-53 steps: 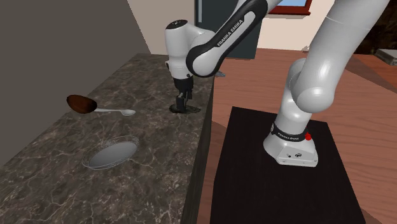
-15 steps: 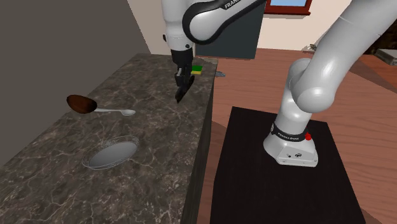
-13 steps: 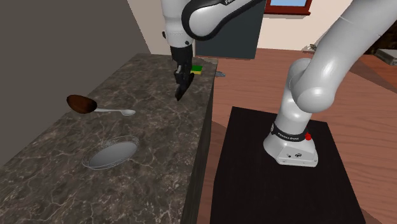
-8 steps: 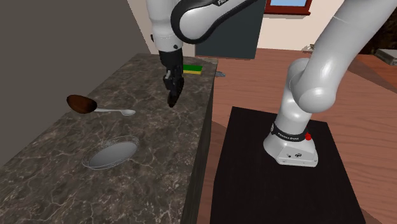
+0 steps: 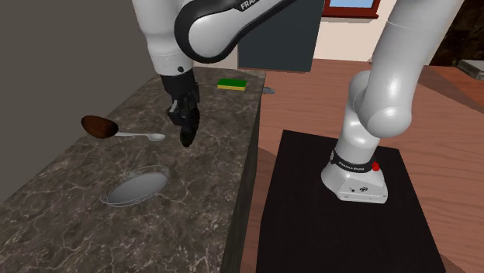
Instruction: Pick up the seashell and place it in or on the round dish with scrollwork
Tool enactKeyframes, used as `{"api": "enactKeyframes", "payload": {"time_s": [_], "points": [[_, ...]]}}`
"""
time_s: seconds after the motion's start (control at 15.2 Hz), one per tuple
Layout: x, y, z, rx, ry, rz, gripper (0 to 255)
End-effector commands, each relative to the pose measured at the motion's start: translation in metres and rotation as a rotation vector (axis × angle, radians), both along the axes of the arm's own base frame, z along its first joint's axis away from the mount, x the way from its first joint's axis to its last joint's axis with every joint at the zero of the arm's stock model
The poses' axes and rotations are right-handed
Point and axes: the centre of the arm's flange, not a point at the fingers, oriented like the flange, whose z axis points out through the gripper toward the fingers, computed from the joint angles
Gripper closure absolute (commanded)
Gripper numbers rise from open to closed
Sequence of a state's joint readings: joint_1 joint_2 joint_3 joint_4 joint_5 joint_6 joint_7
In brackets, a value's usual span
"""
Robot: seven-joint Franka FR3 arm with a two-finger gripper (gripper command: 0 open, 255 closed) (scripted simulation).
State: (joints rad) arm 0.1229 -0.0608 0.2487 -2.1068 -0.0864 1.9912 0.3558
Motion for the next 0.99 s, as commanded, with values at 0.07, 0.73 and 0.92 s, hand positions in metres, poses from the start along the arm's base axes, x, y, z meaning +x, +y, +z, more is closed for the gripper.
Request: {"api": "enactKeyframes", "payload": {"time_s": [0.07,0.73,0.92], "points": [[0.014,0.04,0.0,0.001,0.0,-0.001,255],[0.061,0.164,0.0,0.001,0.0,-0.001,255],[0.066,0.177,-0.01,0.001,0.0,-0.001,255]]}}
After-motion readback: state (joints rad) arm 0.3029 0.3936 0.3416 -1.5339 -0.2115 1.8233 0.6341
